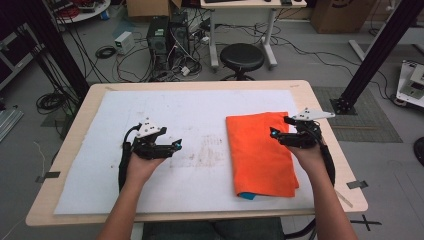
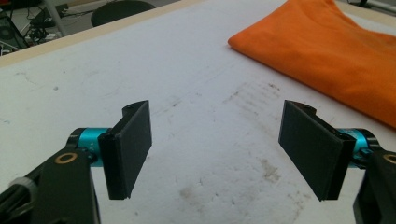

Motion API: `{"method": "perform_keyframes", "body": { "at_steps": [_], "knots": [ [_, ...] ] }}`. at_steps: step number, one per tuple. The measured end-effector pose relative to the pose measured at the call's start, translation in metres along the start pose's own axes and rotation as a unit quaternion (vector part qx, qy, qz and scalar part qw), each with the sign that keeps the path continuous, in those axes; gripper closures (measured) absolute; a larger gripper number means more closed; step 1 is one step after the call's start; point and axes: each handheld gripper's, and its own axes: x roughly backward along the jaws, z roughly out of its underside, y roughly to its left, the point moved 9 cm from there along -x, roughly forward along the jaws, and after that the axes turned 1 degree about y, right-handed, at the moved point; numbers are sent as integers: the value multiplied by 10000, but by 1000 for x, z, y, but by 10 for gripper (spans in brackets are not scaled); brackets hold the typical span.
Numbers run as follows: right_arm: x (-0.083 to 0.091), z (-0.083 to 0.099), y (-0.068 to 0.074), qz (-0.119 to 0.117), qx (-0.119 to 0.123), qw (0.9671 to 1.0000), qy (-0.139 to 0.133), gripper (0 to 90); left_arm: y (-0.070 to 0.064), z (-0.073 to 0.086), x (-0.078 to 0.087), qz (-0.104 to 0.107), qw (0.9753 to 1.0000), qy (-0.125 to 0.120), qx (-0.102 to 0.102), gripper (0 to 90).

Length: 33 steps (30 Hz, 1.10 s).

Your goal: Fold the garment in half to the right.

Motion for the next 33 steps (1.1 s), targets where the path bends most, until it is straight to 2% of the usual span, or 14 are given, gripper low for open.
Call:
{"method": "perform_keyframes", "body": {
  "at_steps": [6,11,14,18,20,25,33],
  "knots": [
    [-1,9,-22,54,-330,9994,16,259,11,-1,9,-13,10000,-39,-6,251],
    [-3,31,-41,128,-710,9974,86,222,21,4,11,-11,9999,-27,124,250],
    [-3,42,-48,166,-863,9961,85,220,24,8,11,-33,9999,6,132,250],
    [-2,54,-46,239,-869,9959,60,220,26,11,9,-41,9999,34,162,249],
    [-3,57,-46,212,-815,9963,153,220,26,12,9,-56,9999,70,134,250],
    [2,55,-50,293,-847,9960,25,220,26,13,9,-80,9999,85,115,249],
    [-1,56,-47,323,-768,9965,109,220,28,14,9,-98,9998,103,128,249]
  ]
}}
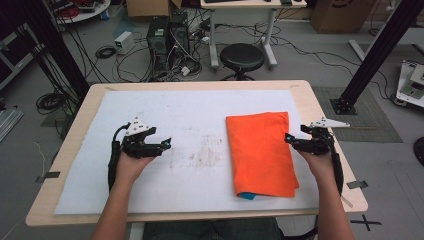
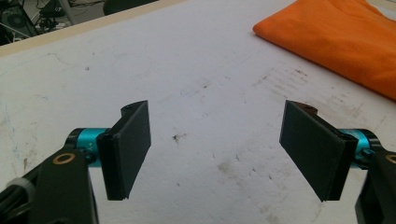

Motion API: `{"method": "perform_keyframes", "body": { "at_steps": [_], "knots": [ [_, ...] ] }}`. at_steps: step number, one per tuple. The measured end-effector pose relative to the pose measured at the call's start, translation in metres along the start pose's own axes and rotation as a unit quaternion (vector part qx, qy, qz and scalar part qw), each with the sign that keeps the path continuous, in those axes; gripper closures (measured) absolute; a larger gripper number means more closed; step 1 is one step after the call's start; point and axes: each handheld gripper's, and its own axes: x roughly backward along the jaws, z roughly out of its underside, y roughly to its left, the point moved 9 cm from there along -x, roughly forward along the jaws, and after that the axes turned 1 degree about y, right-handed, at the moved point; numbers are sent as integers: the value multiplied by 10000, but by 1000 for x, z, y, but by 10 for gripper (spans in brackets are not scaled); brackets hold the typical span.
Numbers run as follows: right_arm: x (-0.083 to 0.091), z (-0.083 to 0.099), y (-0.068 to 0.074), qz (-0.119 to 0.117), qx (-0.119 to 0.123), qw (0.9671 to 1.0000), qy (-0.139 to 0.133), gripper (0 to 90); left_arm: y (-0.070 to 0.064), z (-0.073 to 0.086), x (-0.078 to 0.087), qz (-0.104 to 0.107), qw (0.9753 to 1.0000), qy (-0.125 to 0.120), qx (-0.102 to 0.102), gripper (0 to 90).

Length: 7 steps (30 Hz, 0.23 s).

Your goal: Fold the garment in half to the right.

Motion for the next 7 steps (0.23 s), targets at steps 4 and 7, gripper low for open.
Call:
{"method": "perform_keyframes", "body": {
  "at_steps": [4,7],
  "knots": [
    [-4,1,2,-13,43,10000,61,220,0,0,0,-10,10000,23,-14,249],
    [-6,2,3,-9,86,9999,99,220,0,1,0,-8,10000,27,-12,250]
  ]
}}
